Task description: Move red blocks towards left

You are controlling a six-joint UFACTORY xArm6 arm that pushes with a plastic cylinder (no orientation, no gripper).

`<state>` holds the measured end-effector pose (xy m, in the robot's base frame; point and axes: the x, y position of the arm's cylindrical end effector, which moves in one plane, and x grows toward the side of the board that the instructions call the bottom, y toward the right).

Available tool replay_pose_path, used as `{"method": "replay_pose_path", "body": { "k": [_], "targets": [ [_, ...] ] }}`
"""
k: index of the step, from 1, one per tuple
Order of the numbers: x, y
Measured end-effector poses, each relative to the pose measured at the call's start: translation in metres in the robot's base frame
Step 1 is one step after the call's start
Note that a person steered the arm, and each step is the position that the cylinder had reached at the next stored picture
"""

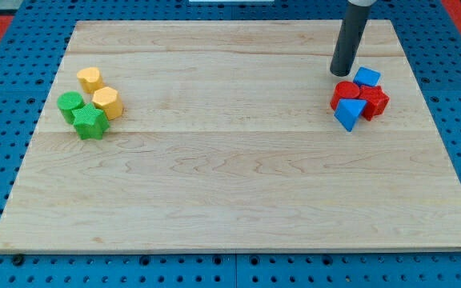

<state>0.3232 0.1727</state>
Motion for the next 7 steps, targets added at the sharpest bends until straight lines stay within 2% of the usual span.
{"method": "replay_pose_path", "body": {
  "k": [2, 3, 4, 5, 6, 7],
  "targets": [
    [-0.01, 0.0],
    [-0.052, 0.001],
    [-0.044, 0.062],
    [0.053, 0.132],
    [0.085, 0.119],
    [0.076, 0.051]
  ]
}}
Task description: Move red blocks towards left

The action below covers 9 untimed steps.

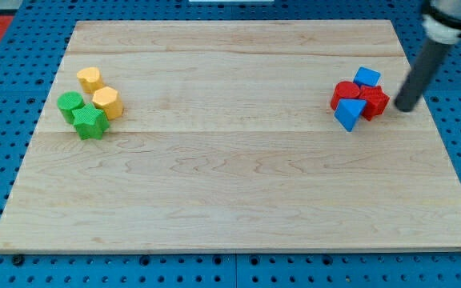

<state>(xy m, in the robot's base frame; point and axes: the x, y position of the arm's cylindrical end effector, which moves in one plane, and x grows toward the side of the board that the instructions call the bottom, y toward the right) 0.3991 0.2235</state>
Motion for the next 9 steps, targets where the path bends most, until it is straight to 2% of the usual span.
{"method": "replay_pose_path", "body": {
  "k": [2, 3, 5, 6, 8, 9],
  "targets": [
    [-0.061, -0.11],
    [-0.057, -0.108],
    [-0.025, -0.052],
    [0.006, -0.061],
    [-0.068, -0.167],
    [-0.019, -0.147]
  ]
}}
